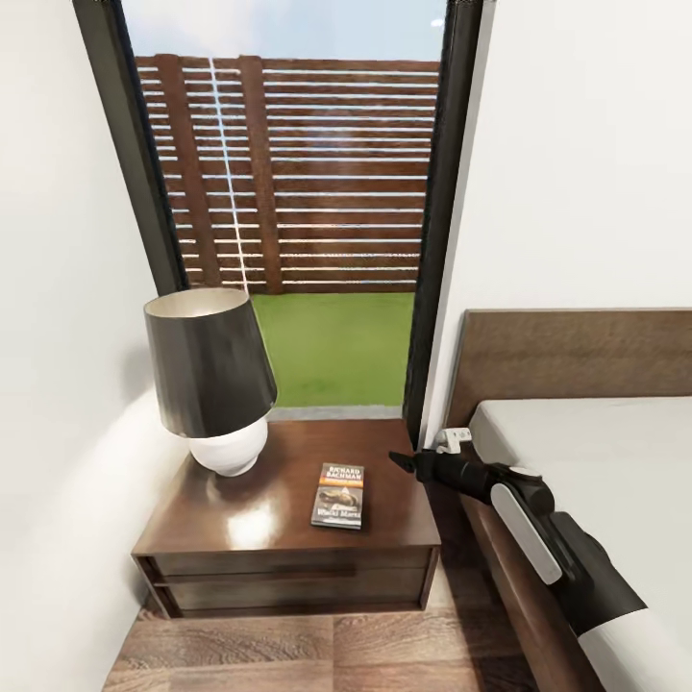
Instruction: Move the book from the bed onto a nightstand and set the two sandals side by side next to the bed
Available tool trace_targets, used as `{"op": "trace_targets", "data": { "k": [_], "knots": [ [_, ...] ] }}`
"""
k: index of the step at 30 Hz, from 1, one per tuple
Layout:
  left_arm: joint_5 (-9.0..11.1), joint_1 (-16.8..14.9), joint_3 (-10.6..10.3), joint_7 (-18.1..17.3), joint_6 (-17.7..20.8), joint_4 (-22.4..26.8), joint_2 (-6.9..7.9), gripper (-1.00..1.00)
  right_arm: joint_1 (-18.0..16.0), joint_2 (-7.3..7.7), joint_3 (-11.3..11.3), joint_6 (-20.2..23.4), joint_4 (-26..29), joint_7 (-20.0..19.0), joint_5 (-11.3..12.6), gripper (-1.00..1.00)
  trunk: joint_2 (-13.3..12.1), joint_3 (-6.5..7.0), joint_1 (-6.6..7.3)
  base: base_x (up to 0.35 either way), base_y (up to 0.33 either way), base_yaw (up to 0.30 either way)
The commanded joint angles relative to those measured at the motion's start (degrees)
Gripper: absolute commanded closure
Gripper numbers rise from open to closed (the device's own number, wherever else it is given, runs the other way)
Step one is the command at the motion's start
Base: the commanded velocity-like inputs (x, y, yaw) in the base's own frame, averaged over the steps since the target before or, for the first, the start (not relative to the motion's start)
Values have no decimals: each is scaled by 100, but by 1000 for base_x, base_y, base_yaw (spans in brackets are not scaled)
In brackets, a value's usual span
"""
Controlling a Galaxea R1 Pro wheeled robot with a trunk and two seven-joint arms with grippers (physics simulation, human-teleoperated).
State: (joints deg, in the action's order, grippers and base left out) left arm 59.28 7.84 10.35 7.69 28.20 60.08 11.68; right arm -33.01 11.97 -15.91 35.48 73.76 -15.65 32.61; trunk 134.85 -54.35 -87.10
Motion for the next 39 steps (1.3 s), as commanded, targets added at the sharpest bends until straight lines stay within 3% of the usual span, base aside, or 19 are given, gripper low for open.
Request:
{"op": "trace_targets", "data": {
  "k": [1, 3, 4, 7, 22, 39],
  "knots": [
    [60, 2, 3, 50, 24, 15, 0, -100, -4, 4, -5, 21, 3, -3, 10, -100, -39, 14, 23, 0, 0, -1],
    [59, 1, 3, 53, 25, 14, -2, -100, 155, -2, 4, -24, 273, 11, -307, -100, -119, 50, 67, 0, 0, 0],
    [59, 1, 3, 53, 25, 14, -2, -100, 155, -2, 4, -24, 273, 11, -307, -100, -160, 68, 89, 0, 0, 0],
    [59, -1, -2, 57, 26, 13, -5, -100, 331, -10, 22, -66, 531, 33, -597, -100, -240, 103, 133, 0, 0, 0],
    [60, -2, -24, 50, 28, -17, -8, -100, 326, -23, 1, -44, -127, 50, -389, -100, -240, 103, 133, 0, 0, 0],
    [74, -2, -54, -6, 27, -17, -8, -100, 423, -70, -47, 34, -670, 73, -378, -100, -240, 103, 133, 0, 0, 0]
  ]
}}
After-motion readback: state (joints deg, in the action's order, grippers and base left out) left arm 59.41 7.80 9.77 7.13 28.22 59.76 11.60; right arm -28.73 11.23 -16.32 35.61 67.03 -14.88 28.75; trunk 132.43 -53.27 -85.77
